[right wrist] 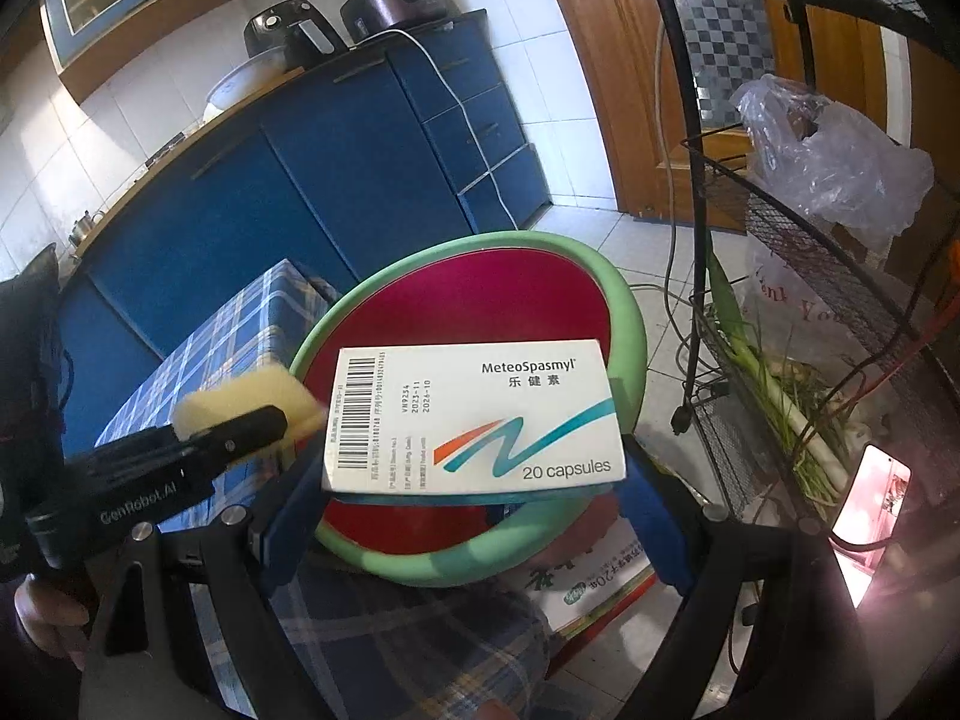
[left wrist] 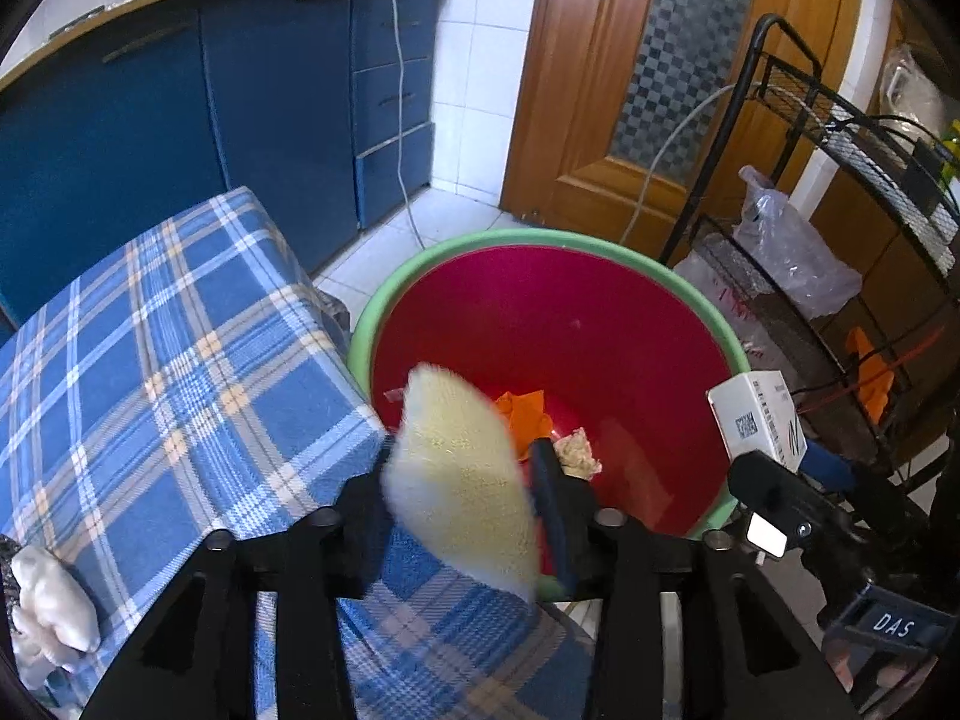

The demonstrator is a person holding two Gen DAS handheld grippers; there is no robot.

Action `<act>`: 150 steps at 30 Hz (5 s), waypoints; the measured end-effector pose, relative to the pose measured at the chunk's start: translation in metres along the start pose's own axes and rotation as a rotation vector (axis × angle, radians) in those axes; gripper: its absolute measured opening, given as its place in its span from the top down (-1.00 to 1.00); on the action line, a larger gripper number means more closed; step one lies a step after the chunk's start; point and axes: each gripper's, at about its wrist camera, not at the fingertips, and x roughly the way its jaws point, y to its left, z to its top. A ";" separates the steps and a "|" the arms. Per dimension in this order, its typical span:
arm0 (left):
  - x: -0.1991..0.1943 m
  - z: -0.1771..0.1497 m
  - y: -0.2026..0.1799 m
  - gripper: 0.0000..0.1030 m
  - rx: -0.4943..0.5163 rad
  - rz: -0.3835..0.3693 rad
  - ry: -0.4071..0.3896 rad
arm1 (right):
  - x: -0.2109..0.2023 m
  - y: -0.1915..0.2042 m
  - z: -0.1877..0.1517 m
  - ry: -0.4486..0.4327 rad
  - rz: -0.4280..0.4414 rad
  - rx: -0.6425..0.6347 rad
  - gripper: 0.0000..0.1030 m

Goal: Collect trash
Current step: 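Open the left gripper over the bucket while the right gripper releases the medicine box, then move both open grippers back over the table items, then grasp the green herbal box with the left gripper while the right gripper grasps the white cloth, then lift the green box and white cloth and carry both over the red bucket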

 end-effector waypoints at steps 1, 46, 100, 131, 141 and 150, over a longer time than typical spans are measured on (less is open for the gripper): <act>-0.001 -0.001 0.000 -0.08 -0.002 0.004 -0.005 | 0.002 0.000 0.001 0.001 0.002 0.002 -0.75; -0.141 -0.053 0.069 -0.16 -0.196 0.115 -0.193 | -0.058 0.090 -0.018 -0.076 0.024 -0.187 -0.93; -0.151 -0.144 0.232 -0.41 -0.516 0.300 -0.075 | -0.015 0.211 -0.096 0.127 0.090 -0.403 -0.93; -0.123 -0.146 0.249 -0.29 -0.517 0.334 -0.138 | 0.053 0.289 -0.073 0.208 0.196 -0.497 -0.74; -0.125 -0.148 0.251 -0.29 -0.525 0.321 -0.154 | 0.080 0.305 -0.083 0.254 0.218 -0.521 -0.14; -0.125 -0.148 0.251 -0.29 -0.526 0.320 -0.156 | 0.078 0.306 -0.088 0.242 0.237 -0.535 0.45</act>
